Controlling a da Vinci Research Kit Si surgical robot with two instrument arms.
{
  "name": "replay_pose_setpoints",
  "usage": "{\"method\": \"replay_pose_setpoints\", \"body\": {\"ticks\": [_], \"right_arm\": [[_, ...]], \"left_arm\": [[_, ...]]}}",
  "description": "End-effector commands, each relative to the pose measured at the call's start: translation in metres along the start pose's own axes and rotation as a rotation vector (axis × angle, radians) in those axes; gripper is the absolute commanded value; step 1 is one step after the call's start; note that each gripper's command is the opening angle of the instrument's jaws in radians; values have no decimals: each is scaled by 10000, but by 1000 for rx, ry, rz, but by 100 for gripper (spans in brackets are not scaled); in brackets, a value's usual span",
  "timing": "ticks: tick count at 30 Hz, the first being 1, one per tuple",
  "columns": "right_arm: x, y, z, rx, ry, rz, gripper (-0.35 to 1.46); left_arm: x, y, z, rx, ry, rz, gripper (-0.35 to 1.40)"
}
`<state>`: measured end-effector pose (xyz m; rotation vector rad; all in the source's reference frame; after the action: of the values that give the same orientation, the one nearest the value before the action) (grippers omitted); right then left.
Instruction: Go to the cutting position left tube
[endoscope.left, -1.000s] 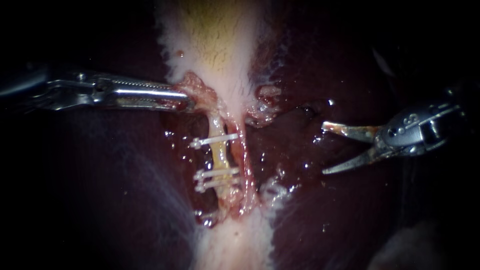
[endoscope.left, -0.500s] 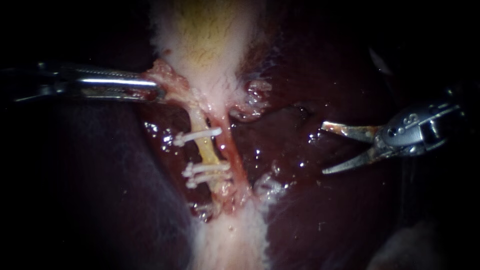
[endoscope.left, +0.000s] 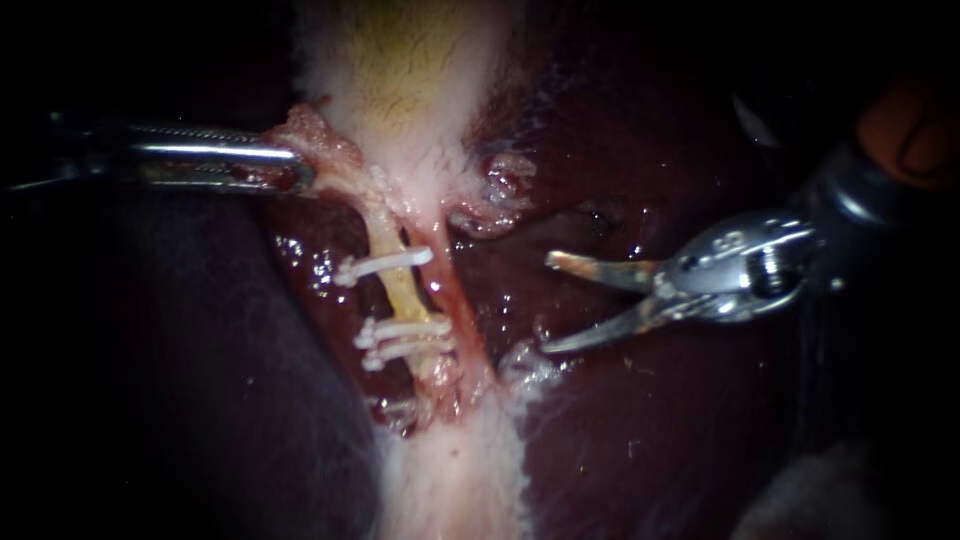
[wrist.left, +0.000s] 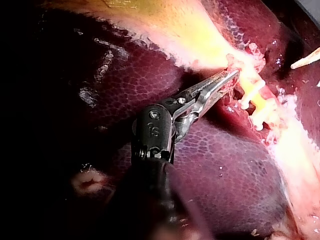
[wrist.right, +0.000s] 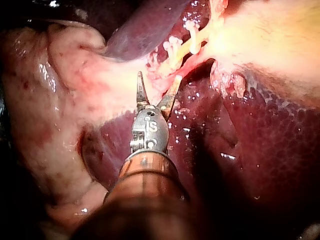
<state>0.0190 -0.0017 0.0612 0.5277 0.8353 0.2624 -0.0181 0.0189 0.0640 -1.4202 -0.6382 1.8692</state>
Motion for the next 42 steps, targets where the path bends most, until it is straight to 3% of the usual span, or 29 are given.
{"method": "replay_pose_setpoints", "body": {"ticks": [1, 11, 22, 29, 35, 42], "right_arm": [[-1, 0, 8, 10, -4, 3, 135], [-5, 11, 58, 53, -16, 25, 131], [-22, 39, 90, 50, -23, 34, 130], [-16, 50, 103, 78, -25, 14, 130], [-8, 44, 109, 153, 54, -35, 128], [6, 36, 120, 213, 88, -44, 126]], "left_arm": [[0, 0, 0, 0, 0, -1, -35], [-2, 3, 2, 5, 1, -6, -35], [-3, 3, 3, 7, 1, -6, -35], [-3, 3, 3, 4, 1, -6, -35], [-3, 3, 3, 4, 1, -6, -35], [-3, 3, 3, 4, 1, -6, -35]]}}
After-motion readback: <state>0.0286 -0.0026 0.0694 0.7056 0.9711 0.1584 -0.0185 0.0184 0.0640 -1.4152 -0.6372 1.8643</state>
